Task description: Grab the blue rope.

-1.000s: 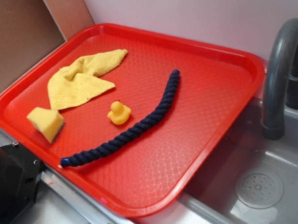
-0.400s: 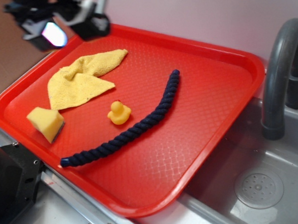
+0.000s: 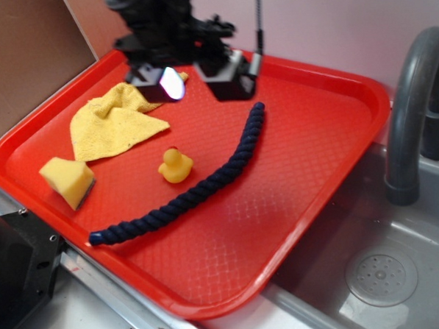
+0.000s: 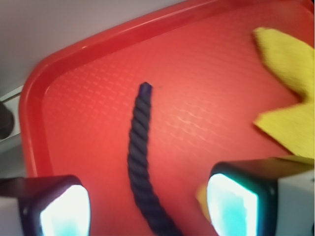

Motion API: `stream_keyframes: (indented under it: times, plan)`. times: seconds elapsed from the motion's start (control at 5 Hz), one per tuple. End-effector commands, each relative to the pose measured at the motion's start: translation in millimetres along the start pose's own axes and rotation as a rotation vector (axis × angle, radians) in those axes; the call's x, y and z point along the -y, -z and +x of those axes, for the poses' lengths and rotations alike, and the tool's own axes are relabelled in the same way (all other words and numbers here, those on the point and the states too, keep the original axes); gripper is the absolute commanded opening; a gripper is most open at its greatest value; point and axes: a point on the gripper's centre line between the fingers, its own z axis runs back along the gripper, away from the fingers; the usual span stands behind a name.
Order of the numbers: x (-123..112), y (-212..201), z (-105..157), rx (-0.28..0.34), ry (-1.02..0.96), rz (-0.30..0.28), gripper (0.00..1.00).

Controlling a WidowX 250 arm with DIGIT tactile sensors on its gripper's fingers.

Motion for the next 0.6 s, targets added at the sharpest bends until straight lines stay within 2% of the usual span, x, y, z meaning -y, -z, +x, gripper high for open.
stream_keyframes:
  times: [0.0,0.2,0.4]
  plan:
    - [15,41,9,-0.044,0.067,0.001,1.0]
    - [12,52,6,-0.052,0.051,0.02,1.0]
    - [7,64,3,-0.061,0.028,0.077,1.0]
